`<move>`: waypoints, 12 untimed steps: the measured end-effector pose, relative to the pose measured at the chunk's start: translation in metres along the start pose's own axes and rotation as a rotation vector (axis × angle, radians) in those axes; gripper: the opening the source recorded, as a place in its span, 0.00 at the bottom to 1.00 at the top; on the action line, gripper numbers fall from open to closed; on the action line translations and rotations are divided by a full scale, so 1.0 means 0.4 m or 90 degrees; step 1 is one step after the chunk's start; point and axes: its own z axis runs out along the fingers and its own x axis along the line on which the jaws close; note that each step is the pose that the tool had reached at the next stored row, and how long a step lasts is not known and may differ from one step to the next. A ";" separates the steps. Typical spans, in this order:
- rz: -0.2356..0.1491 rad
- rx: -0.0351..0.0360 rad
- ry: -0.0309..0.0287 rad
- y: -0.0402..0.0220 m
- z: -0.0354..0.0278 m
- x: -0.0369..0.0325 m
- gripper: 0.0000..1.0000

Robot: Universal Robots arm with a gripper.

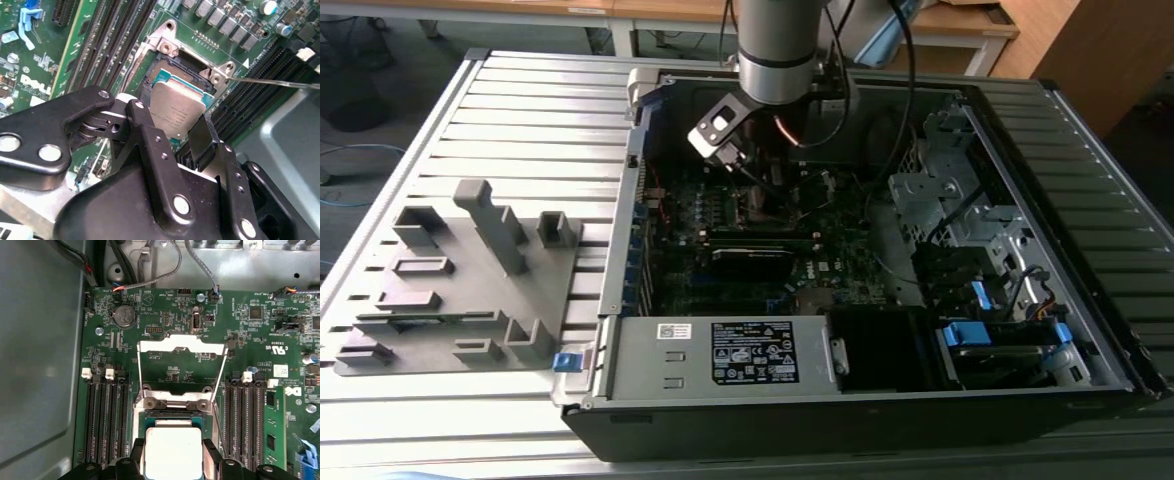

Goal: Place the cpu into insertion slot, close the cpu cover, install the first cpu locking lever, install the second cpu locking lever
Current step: 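Place the cpu into insertion slot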

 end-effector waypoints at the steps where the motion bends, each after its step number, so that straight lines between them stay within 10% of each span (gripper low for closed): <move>1: 0.000 0.0000 0.0000 -0.001 0.003 0.000 0.54; 12: 0.001 0.0000 0.0000 -0.008 0.025 -0.001 0.54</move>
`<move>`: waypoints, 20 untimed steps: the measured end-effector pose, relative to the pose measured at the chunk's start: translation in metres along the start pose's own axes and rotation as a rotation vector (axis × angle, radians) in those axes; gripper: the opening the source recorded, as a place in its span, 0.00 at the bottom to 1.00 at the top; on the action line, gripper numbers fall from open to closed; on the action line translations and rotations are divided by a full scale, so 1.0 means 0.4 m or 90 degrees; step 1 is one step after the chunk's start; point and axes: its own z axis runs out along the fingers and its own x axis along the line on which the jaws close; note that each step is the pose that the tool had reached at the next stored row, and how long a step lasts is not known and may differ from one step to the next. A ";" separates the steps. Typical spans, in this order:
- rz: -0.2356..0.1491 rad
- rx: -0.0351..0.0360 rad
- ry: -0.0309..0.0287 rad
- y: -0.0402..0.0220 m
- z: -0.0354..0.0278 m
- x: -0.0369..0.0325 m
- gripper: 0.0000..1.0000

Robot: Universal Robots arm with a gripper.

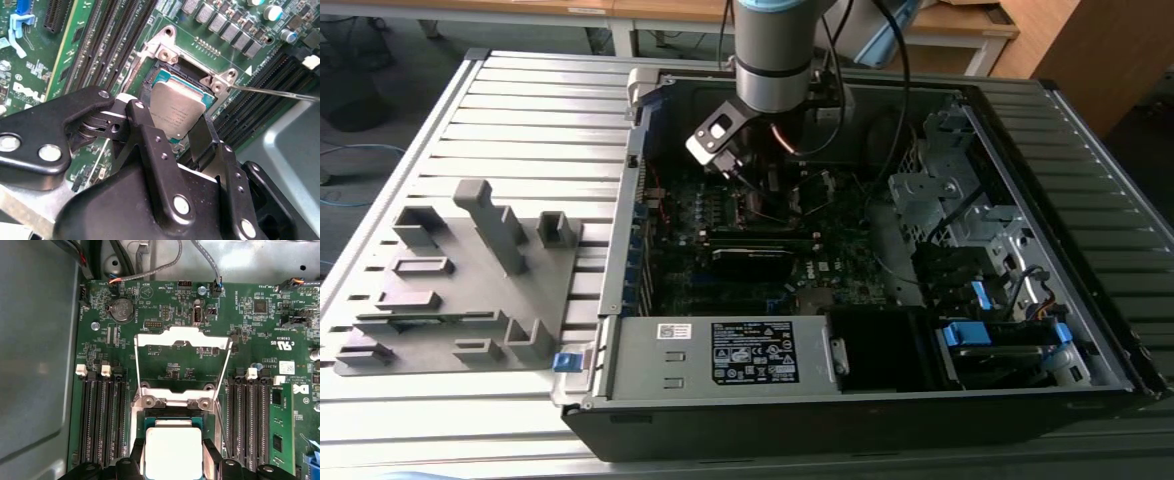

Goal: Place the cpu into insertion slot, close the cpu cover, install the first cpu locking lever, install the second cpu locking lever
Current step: 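Place the cpu into insertion slot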

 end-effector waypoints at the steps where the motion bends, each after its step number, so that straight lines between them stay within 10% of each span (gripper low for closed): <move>1: 0.000 0.0000 0.0000 0.000 0.003 0.000 0.54; 20: 0.014 -0.0001 -0.0013 -0.001 0.012 -0.001 0.54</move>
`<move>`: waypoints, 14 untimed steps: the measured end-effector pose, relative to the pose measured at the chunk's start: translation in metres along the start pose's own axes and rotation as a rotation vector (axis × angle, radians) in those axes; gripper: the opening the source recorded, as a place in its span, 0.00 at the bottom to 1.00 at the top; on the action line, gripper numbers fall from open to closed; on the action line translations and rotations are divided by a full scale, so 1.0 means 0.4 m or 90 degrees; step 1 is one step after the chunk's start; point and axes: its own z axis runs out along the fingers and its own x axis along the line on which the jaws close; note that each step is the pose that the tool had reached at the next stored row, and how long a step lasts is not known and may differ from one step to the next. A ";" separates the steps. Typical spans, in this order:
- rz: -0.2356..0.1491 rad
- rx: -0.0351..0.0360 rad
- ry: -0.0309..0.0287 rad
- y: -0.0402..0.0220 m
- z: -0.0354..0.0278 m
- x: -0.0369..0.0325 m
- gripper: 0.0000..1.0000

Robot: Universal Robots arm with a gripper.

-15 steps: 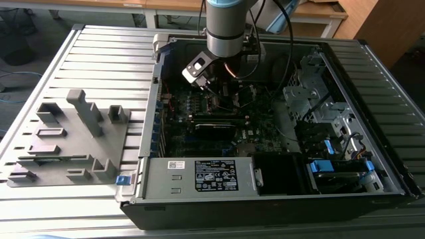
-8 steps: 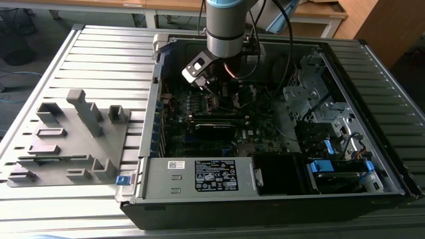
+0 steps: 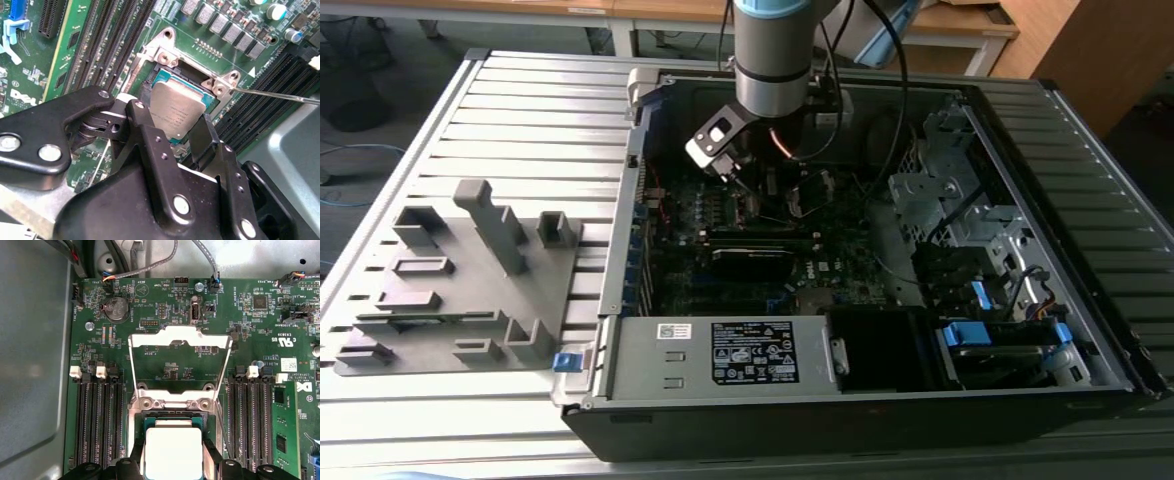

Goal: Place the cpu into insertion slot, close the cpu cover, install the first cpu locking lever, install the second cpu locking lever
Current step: 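Place the cpu into insertion slot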

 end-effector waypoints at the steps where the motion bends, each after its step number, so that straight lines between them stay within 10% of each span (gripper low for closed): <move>1: 0.000 0.0000 0.0000 0.000 0.000 0.000 0.54; 14: 0.000 -0.0001 0.0001 0.001 0.000 -0.005 0.54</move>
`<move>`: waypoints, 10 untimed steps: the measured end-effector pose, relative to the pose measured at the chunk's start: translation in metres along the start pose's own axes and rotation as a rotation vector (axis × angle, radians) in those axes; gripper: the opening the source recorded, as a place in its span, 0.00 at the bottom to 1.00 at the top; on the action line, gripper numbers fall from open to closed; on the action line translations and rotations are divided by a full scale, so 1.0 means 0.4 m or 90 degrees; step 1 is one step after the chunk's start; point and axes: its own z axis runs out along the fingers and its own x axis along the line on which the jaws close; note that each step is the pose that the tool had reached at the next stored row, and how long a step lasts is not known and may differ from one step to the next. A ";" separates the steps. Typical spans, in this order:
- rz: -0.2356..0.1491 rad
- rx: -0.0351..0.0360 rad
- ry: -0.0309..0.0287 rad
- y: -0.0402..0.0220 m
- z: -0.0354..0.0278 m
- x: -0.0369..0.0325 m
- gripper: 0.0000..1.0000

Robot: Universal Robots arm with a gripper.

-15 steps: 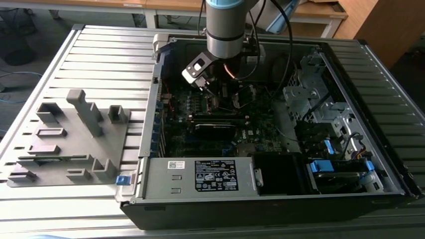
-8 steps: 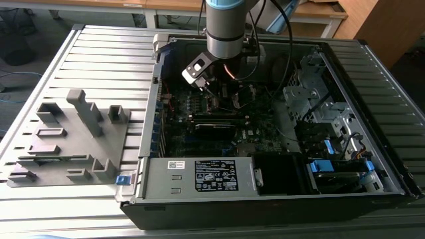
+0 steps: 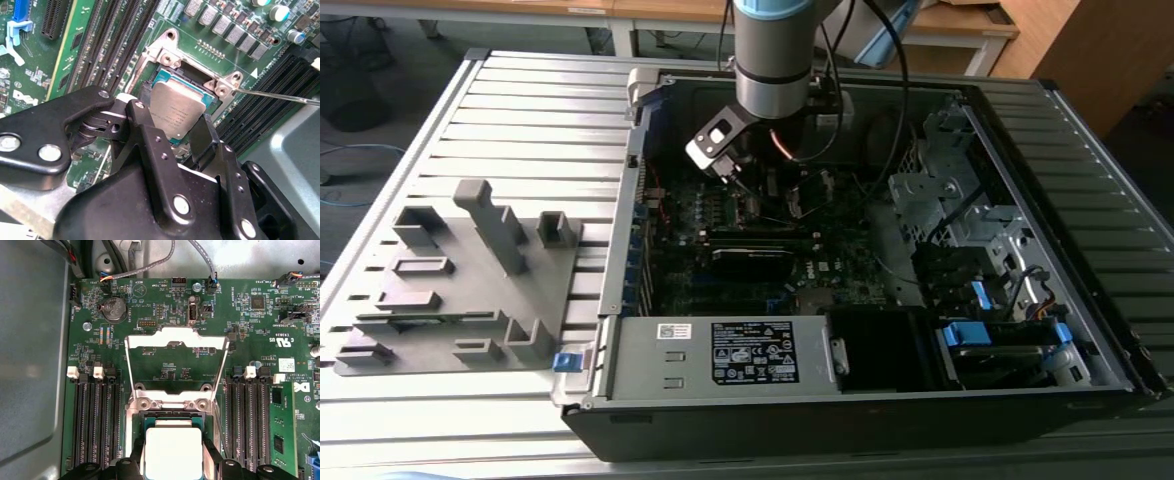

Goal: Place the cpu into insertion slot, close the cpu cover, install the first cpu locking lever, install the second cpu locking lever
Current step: 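Place the cpu into insertion slot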

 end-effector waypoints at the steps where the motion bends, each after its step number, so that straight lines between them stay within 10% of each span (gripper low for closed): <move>1: 0.000 0.0000 0.0000 0.001 0.000 0.000 0.54; 10: 0.000 0.0000 0.0000 0.005 0.001 0.000 0.54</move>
